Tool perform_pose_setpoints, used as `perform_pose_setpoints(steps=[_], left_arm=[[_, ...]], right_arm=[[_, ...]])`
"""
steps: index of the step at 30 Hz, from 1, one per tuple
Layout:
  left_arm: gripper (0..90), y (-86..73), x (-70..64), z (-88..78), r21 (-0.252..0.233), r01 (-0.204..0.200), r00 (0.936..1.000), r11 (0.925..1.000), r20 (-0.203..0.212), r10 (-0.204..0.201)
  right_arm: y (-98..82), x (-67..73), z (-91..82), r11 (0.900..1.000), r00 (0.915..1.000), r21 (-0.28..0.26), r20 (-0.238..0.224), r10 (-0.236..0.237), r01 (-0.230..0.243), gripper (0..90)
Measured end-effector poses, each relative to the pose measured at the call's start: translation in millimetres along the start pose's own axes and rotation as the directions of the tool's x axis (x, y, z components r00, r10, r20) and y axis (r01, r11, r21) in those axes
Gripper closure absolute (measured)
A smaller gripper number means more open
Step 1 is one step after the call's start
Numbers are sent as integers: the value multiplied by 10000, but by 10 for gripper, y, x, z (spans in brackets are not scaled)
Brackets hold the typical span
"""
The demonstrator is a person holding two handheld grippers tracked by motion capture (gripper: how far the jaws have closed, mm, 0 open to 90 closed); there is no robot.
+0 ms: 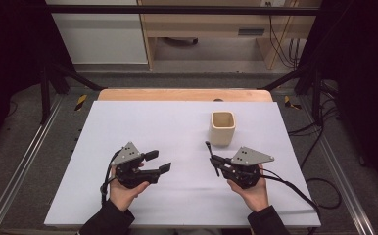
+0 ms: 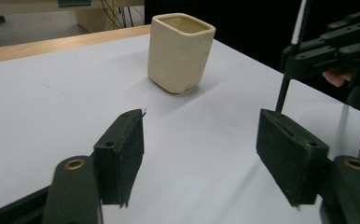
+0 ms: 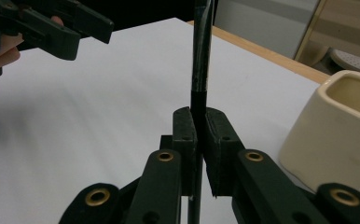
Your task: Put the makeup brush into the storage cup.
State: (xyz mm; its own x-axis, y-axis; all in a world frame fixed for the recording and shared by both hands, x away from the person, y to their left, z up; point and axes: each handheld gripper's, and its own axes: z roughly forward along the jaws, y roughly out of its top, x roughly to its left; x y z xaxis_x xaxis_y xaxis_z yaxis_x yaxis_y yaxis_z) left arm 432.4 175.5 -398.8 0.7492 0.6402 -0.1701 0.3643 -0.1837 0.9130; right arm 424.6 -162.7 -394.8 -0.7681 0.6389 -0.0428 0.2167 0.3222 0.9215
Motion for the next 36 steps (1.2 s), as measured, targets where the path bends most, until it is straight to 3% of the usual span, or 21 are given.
perform_pose_setpoints(steps=[7, 16, 29, 36], left_arm=[[207, -66, 68, -57, 139, -124, 9992, 9998, -383, 129], [161, -158, 171, -160, 90, -22, 9971, 10000, -756, 29], [137, -174, 203, -224, 98, -172, 9937, 9998, -1102, 182], [131, -239, 277, -347, 285, -249, 9892, 9993, -1435, 287]], right_arm=[[23, -103, -144, 9986, 9992, -386, 192, 358, -351, 837], [50, -180, -250, 9955, 9974, -727, 353, 633, -606, 837], [137, -280, -390, 9868, 9924, -1371, 759, 973, -863, 836], [208, -331, -380, 9838, 9890, -1533, 1007, 1086, -924, 836]])
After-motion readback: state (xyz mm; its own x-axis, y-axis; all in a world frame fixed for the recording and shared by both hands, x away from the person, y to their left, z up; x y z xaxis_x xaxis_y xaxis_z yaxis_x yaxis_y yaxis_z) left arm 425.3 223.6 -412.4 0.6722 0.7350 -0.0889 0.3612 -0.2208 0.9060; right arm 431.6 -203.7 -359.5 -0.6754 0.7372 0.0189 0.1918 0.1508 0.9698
